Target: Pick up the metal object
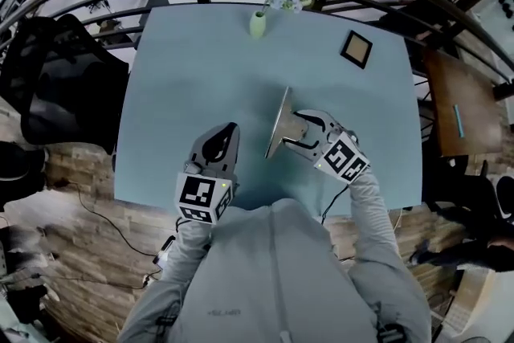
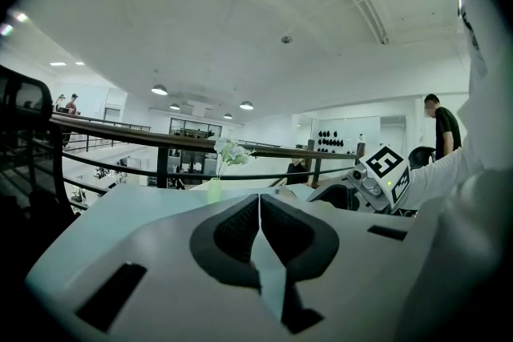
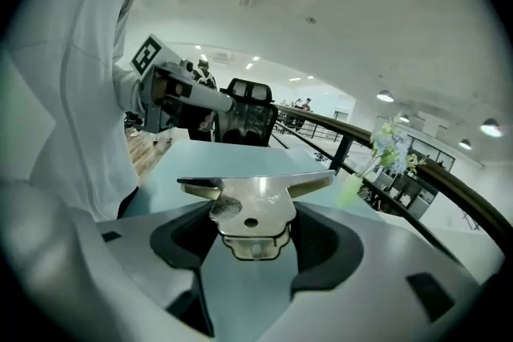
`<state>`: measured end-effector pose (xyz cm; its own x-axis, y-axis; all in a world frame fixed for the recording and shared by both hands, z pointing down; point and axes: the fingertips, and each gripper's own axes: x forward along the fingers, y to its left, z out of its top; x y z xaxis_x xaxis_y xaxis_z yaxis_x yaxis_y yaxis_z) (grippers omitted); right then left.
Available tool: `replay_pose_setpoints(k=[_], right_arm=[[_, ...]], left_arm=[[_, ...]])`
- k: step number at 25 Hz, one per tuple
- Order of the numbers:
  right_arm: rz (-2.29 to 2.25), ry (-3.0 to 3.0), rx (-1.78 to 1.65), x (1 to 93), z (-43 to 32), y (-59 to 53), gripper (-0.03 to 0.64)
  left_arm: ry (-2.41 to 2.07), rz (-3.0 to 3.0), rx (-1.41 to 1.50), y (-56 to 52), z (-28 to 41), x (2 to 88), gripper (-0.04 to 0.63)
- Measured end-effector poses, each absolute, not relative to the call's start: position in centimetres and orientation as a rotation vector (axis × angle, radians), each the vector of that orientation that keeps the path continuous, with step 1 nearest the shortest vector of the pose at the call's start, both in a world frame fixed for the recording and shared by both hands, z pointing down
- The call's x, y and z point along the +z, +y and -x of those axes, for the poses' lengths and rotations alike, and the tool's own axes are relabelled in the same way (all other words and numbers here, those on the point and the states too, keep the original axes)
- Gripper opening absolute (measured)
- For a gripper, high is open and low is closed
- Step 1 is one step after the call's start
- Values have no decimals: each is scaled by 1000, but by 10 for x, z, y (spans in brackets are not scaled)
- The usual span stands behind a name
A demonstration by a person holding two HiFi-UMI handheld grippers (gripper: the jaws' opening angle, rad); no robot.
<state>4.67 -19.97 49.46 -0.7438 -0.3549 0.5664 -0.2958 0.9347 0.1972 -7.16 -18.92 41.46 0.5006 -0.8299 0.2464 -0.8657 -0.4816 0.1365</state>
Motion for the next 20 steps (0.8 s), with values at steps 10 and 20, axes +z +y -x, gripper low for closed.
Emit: replay_pose_setpoints(k=[10,20], right_arm=[[-909,-2632,-60,420,-88,-184,296],[-1320,-2761,111,393,-123,-158,296]], left_arm=[[-1376,-2572,215,-182,54,401,29],[-1320,-2604,226,-175,37,400,29]])
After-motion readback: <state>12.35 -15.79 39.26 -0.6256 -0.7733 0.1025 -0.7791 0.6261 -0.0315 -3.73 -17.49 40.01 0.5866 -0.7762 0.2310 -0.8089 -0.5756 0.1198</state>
